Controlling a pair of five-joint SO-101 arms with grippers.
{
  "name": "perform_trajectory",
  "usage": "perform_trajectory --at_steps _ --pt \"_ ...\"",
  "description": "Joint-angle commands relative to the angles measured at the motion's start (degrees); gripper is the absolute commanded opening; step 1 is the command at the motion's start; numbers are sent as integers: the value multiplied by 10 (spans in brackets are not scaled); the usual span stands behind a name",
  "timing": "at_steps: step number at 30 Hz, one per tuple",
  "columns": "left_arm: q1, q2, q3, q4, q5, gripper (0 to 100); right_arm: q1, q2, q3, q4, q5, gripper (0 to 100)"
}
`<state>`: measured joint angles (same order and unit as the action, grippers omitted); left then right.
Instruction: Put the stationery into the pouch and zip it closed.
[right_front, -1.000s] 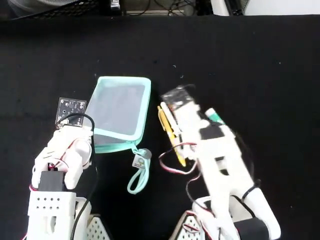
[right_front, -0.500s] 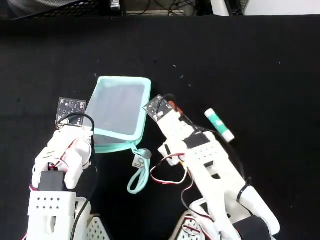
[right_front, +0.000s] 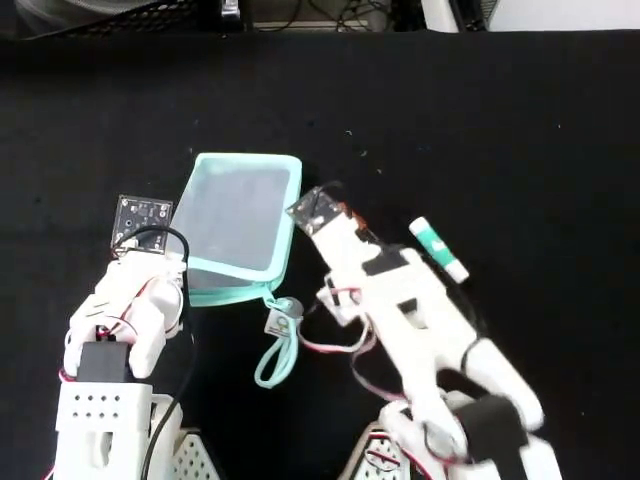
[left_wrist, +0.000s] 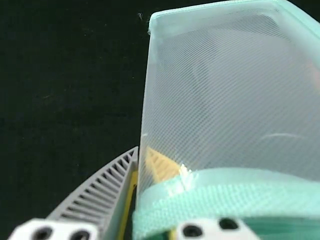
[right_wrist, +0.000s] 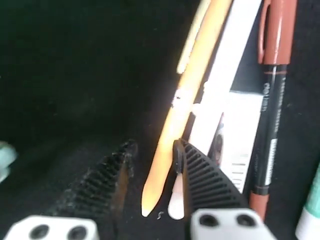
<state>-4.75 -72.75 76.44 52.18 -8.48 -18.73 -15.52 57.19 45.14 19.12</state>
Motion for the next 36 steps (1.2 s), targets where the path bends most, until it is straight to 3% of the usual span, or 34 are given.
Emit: perform_trajectory --at_steps 1,4,7,12,17,23,25,30,36 --pt "-10 -2 2 -3 4 30 11 49 -43 17 -3 122" --pt "-10 -2 2 -3 4 30 11 40 -32 16 -3 117" --pt "-9 -2 2 -3 4 30 13 6 -11 19 -3 13" --pt "-10 -2 2 -3 4 30 13 -124 62 64 -1 13" --pt "-8 -2 2 -3 4 30 40 -298 140 144 55 21" --pt "-7 -2 2 -4 4 30 149 -369 166 197 152 233" --pt "-7 -2 2 -4 4 30 159 -369 162 207 164 237" --pt "-7 -2 2 -4 4 30 119 -370 144 208 161 186" --pt "-7 -2 2 -4 4 30 14 -364 52 207 70 185"
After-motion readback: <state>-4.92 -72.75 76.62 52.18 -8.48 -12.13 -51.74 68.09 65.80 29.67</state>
